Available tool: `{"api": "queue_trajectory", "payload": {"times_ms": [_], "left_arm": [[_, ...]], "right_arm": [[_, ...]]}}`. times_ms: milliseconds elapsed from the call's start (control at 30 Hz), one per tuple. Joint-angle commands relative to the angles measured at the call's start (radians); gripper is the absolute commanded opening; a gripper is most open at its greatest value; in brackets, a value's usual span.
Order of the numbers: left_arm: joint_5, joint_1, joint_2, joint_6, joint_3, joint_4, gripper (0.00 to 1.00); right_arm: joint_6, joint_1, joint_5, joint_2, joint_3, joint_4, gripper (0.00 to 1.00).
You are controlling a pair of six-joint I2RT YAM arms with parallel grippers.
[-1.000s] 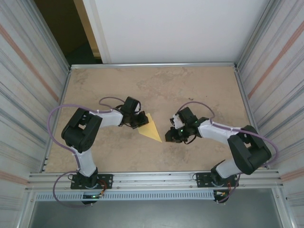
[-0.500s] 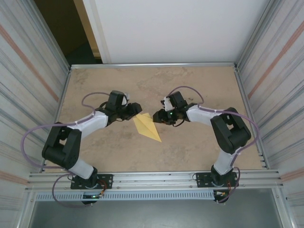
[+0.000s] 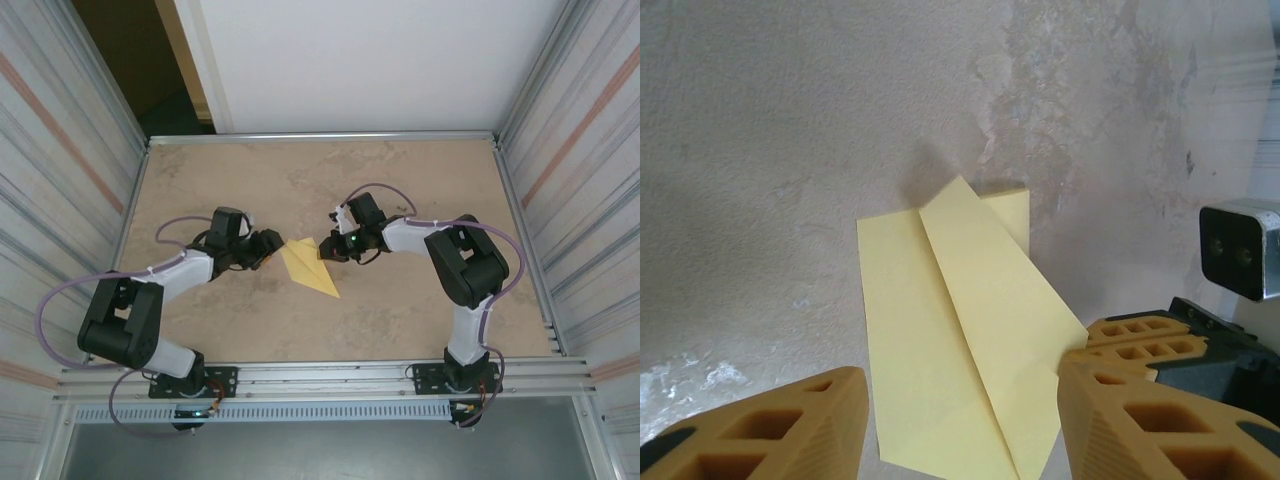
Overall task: Fold a paper plane with a square sheet of paper (pick it up from the middle)
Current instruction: Pick up the paper from the center of the table.
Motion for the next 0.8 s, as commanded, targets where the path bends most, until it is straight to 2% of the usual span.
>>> {"api": "queue_trajectory", "payload": {"times_ms": [0,233,533,767], "left_arm": [[0.044,0.014,-0.054,-0.017,-0.015,0.055,0.54],[0.1,0.017,-0.166,-0.039,-0.066,0.231,0.55],[0.212,-0.019,-0.227,-0.119,-0.084,0.528,0.7],[0.25,-0.1,-0.189,-0.074,-0.026,0.575,0.7]], "right_arm": [[-0.015,-0.005,-0.031,-0.019,0.015,0.042,0.04],[0.102,-0.042,-0.041,-0.194,-0.023,0.181,0.03],[0.28,-0.065,-0.074,-0.321,-0.045,0.343,0.03],[0.359,-0.066,-0.093,-0.369,-0.056,0.412,0.03]]}}
